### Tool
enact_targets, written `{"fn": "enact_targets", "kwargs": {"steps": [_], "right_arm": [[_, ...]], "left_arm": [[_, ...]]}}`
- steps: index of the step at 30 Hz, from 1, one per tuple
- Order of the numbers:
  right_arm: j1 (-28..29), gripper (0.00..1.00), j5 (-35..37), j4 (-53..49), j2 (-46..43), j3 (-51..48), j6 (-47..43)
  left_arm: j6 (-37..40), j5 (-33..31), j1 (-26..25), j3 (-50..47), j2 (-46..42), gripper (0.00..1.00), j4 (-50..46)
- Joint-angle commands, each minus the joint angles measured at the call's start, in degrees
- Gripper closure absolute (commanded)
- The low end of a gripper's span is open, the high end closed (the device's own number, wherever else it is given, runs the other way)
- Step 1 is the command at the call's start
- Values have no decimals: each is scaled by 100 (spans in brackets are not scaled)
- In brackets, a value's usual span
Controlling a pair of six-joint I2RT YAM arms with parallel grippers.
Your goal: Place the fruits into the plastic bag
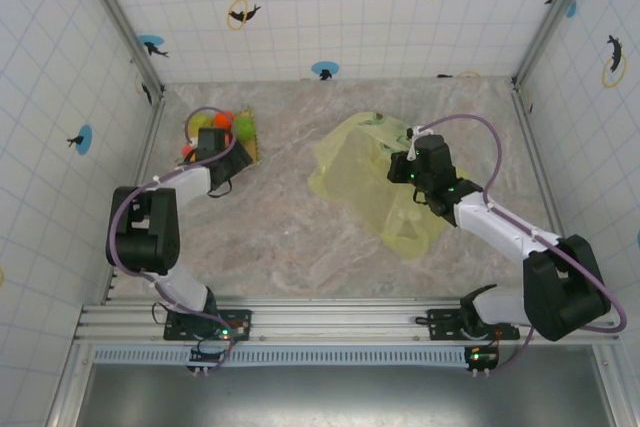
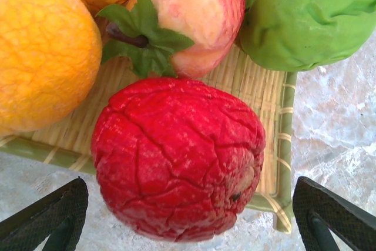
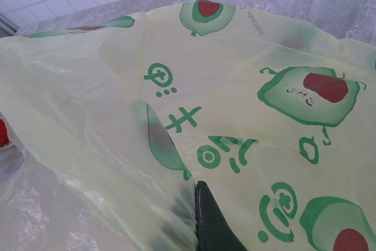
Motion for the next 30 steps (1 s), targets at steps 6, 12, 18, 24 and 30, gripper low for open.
{"fn": "enact_targets", "kwargs": {"steps": [6, 12, 18, 24, 30], "right_arm": [[-41, 100, -38, 101, -231, -73, -34], [-42, 100, -46, 50, -297, -99, -12], [-32, 100, -30, -54, -350, -83, 14], [-36, 100, 127, -283, -384, -48, 36], [-38, 100, 240, -539, -251, 135, 203]], "left_arm": [[218, -176, 55, 300, 351, 13, 11], [254, -117, 68, 332, 485, 24, 69], [257, -19, 68, 155, 290, 34, 169], [326, 249, 68, -311, -582, 39, 369], [129, 922, -276, -1080, -2003, 39, 588]]}}
